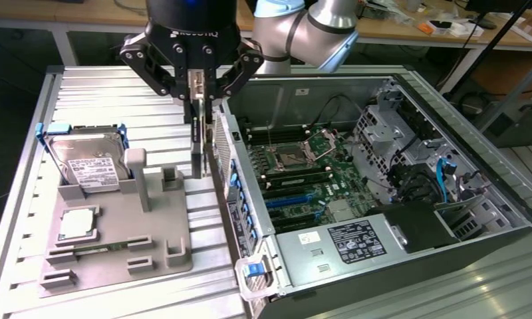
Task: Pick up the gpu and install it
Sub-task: 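Pick up the gpu and move the gpu toward the slot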
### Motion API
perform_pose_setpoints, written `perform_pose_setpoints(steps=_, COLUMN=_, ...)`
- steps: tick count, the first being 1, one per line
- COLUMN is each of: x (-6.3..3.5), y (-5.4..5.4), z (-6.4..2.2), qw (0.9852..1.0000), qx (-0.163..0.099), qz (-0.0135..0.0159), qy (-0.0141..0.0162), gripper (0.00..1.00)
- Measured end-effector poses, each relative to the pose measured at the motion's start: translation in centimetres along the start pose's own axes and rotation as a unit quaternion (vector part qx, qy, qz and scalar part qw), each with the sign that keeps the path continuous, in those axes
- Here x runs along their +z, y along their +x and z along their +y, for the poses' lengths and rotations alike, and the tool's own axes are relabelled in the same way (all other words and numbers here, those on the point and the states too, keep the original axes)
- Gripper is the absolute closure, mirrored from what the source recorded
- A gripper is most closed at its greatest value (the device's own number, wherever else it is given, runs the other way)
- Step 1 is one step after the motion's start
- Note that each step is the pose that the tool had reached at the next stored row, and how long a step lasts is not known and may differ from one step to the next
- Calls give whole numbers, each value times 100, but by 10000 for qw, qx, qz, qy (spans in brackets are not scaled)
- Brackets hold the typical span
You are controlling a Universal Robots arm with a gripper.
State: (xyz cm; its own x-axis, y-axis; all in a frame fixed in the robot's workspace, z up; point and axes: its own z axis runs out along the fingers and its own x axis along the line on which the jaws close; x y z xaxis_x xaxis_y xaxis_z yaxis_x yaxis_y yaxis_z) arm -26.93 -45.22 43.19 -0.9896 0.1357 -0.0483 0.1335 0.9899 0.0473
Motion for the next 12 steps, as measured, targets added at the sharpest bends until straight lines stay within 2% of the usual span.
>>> perform_pose_setpoints(steps=12, x=3, y=-63, z=9, qw=10000, qx=0, qz=0, qy=0, gripper=73)
